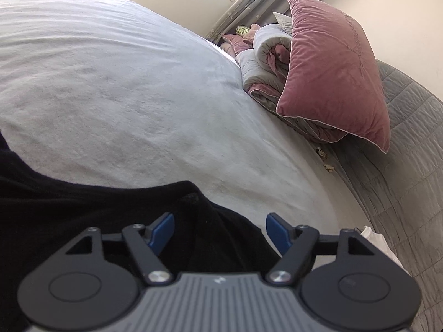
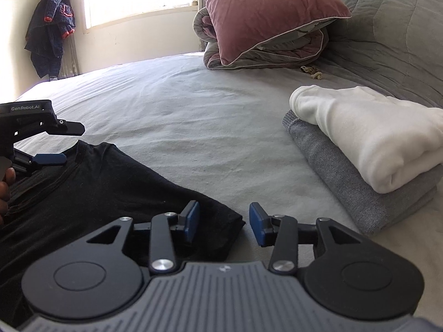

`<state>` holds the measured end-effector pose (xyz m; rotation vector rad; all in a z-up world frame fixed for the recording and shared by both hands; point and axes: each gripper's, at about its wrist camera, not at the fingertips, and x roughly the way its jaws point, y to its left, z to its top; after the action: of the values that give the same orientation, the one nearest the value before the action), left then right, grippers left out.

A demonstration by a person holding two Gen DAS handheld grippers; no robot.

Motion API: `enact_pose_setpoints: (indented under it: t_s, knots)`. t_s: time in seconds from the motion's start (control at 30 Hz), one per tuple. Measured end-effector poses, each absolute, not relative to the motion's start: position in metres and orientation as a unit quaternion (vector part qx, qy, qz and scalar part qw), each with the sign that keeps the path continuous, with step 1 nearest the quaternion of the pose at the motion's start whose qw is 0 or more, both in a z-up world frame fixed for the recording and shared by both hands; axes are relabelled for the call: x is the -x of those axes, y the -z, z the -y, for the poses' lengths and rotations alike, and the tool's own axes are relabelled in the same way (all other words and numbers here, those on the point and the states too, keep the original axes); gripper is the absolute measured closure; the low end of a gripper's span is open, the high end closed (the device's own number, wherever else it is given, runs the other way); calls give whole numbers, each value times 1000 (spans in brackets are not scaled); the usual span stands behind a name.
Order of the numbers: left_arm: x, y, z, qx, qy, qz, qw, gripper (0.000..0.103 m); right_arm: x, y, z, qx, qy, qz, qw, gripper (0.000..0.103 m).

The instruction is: Fold clothes

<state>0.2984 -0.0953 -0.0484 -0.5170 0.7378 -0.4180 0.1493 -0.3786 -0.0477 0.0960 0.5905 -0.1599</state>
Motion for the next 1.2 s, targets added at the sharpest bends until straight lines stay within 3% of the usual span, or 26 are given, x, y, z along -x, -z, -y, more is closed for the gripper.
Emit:
enact_pose_setpoints:
  t_s: [0.43, 0.77, 1.2]
  knots:
    - [-235, 25, 52, 174, 183, -318, 914, 24, -150, 48, 380, -54, 82, -285, 953, 47]
    - [-222, 19, -14, 109, 62, -298, 946, 24, -151, 49, 381, -71, 91, -283, 952, 42]
    - [-221, 34, -89, 151, 5, -301, 942, 21, -161, 57, 372, -78, 151, -282, 944, 42]
